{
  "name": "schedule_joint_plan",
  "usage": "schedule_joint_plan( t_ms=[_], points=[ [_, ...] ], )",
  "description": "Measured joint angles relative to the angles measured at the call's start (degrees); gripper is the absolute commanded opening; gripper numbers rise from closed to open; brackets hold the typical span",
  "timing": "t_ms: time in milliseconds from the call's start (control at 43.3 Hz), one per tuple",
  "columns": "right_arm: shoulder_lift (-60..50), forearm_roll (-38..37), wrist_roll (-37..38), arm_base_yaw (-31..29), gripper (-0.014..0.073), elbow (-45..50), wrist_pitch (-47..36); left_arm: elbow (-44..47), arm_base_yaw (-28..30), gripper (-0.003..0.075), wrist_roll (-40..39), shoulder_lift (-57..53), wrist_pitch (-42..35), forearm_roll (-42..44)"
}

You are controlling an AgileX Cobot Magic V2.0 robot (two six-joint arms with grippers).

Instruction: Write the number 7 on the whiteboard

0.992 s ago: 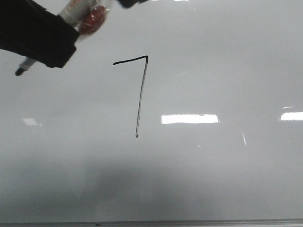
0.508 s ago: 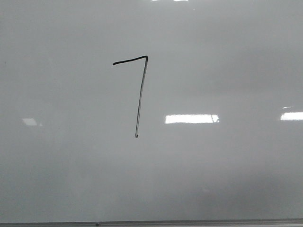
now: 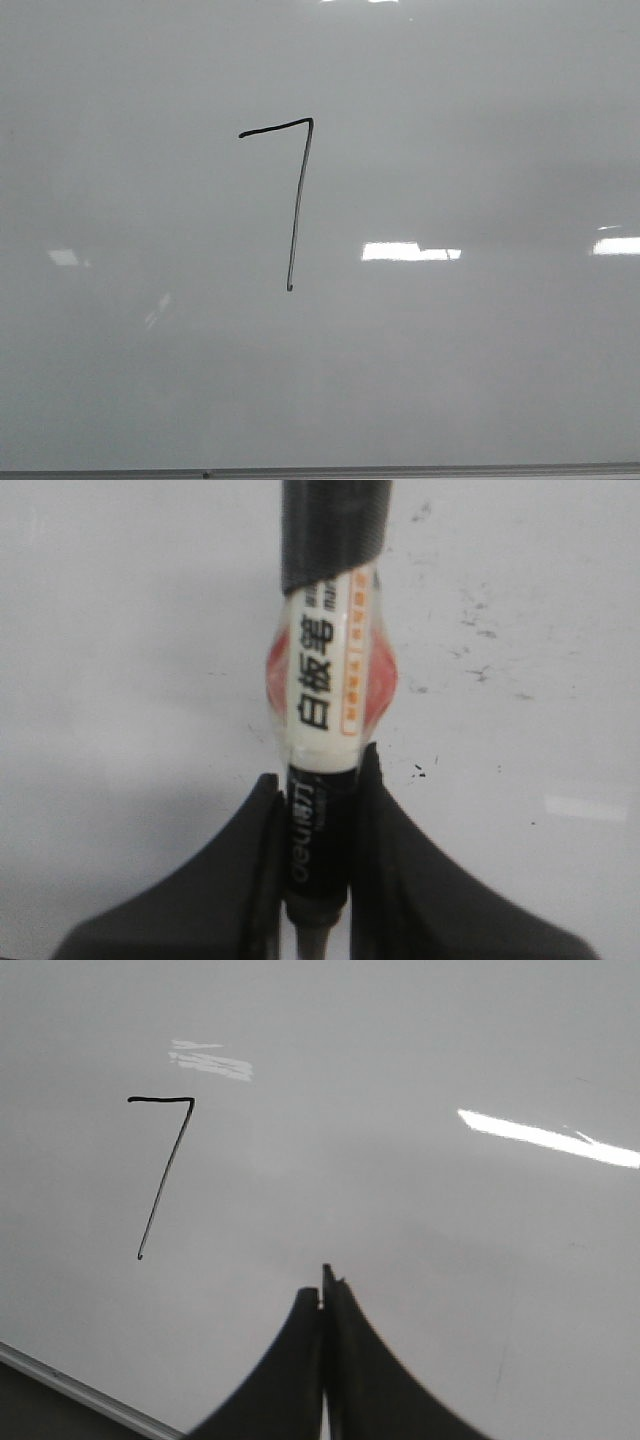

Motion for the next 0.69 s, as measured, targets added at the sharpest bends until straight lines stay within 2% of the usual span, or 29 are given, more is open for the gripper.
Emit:
schedule_joint_plan(
  t_ms=[300, 485, 554, 692],
  points=[
    [0.00, 0.26, 0.00, 0.00, -0.0068, 0.57, 0.00, -2.05, -6.73, 0.0003, 0.00, 13.04, -6.88, -0.43],
    [0.00, 0.38, 0.00, 0.00, -0.0068, 0.82, -0.03, -4.30, -7.32, 0.0006, 0.00, 17.72, -9.08, -0.57],
    [0.00, 0.38, 0.00, 0.00, -0.0068, 0.82, -0.03, -4.86, -7.32, 0.0034, 0.00, 18.78, -9.29, -0.57],
    [0.00, 0.38, 0.00, 0.00, -0.0068, 0.82, -0.03, -5.31, -7.32, 0.0148, 0.00, 19.57, -9.29, -0.72]
  ],
)
